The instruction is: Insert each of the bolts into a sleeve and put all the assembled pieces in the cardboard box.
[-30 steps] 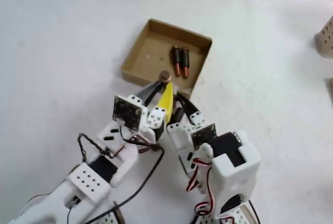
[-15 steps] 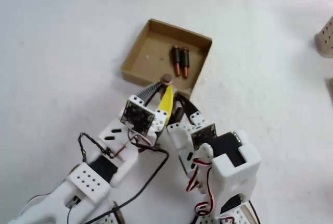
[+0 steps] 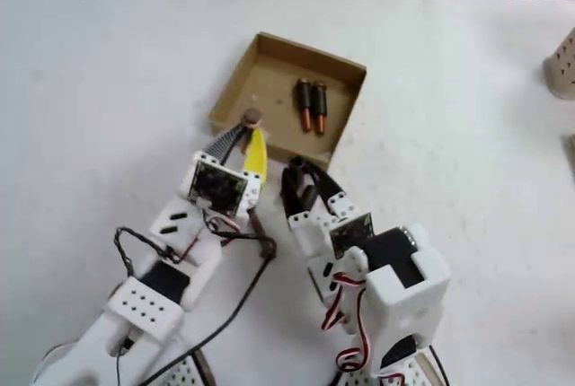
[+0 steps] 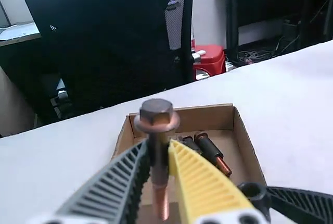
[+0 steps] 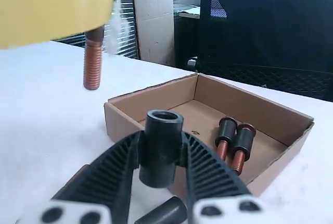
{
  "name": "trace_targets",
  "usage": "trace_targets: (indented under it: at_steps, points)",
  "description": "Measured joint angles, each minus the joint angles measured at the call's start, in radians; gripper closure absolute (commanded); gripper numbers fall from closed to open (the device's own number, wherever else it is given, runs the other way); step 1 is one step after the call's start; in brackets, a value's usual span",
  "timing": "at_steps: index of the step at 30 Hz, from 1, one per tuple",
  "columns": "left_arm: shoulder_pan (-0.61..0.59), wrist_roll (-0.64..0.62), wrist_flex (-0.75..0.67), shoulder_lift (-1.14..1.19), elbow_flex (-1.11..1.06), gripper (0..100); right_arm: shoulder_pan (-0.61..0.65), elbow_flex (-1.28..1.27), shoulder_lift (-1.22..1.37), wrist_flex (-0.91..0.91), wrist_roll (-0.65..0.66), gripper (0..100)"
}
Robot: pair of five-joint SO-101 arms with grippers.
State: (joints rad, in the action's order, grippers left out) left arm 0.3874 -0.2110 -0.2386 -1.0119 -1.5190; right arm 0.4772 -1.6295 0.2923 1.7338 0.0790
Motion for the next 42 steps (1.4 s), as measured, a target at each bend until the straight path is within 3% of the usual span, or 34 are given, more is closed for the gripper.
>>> trace_targets:
  at_steps: [8, 11, 16, 20, 28, 37, 42]
  points:
    - [0.077, 0.031, -0.018, -0.219, -0.175, 98, 0.0, 0.0, 0.0, -0.009, 0.0, 98.1]
    - [0.08, 0.1, 0.14, -0.356, -0.18, 98, 0.0, 0.0, 0.0, -0.009, 0.0, 98.1]
    - [0.084, 0.241, 0.519, -0.612, -0.181, 98, 0.0, 0.0, 0.0, -0.009, 0.0, 98.1]
    - [0.083, 0.304, 0.689, -0.778, -0.178, 98, 0.0, 0.0, 0.0, -0.009, 0.0, 98.2]
    - [0.005, 0.347, 0.701, -0.786, -0.176, 98, 0.003, 0.0, 0.0, -0.009, 0.0, 98.2]
    - [-0.017, 0.347, 0.677, -0.786, -0.176, 98, 0.153, 0.0, 0.0, -0.04, 0.0, 98.2]
    - [-0.017, 0.347, 0.671, -0.786, -0.176, 98, 0.164, 0.02, 0.0, -0.071, 0.0, 98.2]
